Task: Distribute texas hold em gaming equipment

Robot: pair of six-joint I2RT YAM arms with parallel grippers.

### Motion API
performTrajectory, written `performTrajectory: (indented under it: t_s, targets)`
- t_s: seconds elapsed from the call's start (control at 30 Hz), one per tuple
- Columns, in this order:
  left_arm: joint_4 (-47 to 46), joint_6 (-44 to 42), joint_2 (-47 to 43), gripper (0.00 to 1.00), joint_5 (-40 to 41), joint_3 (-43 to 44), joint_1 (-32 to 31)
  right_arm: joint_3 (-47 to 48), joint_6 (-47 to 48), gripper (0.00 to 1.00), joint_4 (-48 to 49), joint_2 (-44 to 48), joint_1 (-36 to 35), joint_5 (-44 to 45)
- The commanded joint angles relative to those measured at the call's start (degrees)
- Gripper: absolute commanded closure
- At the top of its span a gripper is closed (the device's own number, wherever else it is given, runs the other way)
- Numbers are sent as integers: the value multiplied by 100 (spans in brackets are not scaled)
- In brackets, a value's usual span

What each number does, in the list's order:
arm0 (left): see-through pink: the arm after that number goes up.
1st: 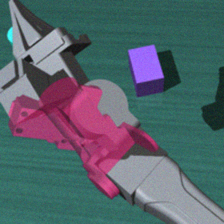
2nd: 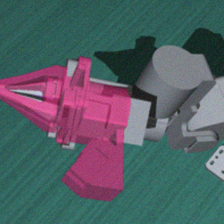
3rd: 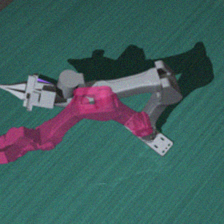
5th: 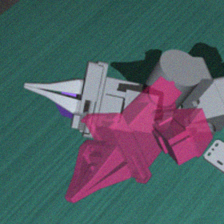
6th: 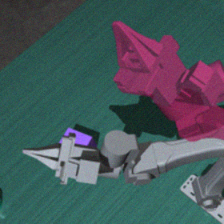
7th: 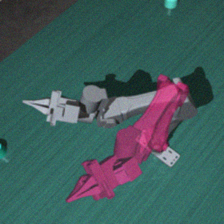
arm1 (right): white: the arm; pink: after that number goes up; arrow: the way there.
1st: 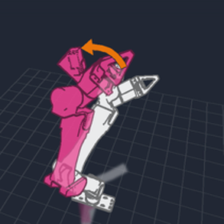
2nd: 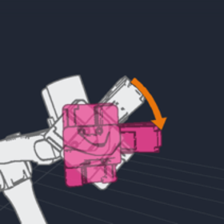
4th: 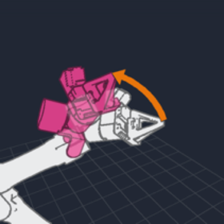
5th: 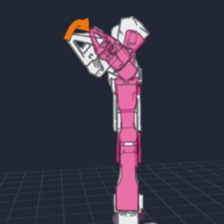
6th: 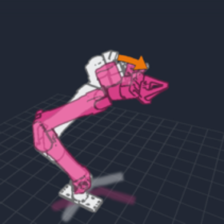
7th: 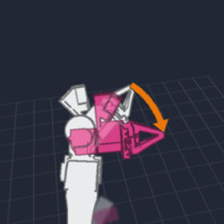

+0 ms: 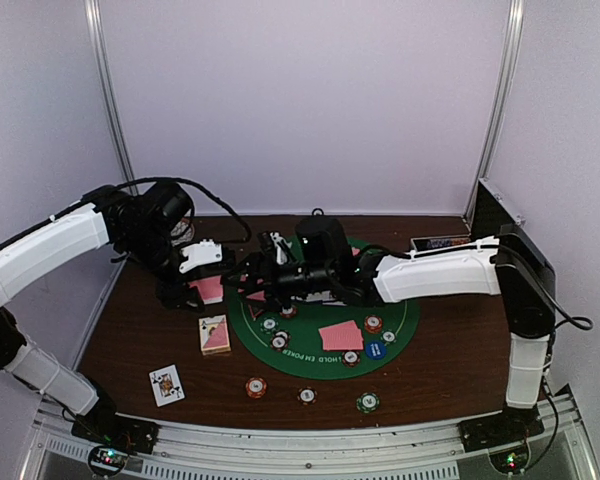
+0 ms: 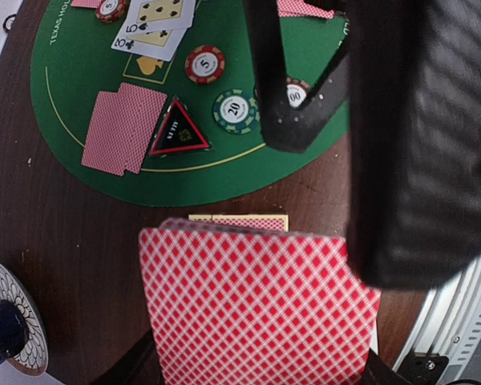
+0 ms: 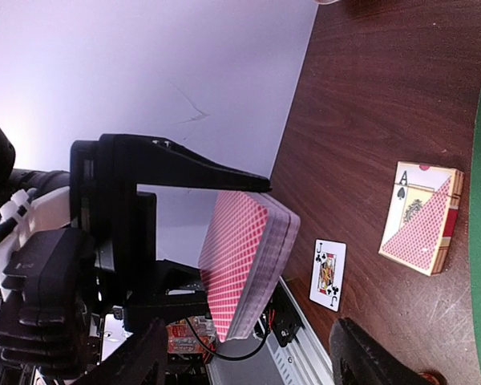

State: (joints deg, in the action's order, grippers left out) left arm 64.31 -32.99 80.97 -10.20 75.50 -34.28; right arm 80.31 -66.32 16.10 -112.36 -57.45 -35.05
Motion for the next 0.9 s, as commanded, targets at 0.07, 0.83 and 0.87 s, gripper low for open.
performTrajectory:
  t_s: [0.07, 0.83, 0.87]
  targets:
    - [-232, 47, -28, 79, -7, 232, 9, 281, -221, 28, 395, -238, -114, -81]
    - [-21, -11, -150, 79, -284, 215, 9, 1120, -1066, 30, 1137, -1457, -94, -222]
    - [-28, -14, -159, 79, -291, 211, 9, 1097, -1069, 30, 1135, -1441, -85, -222]
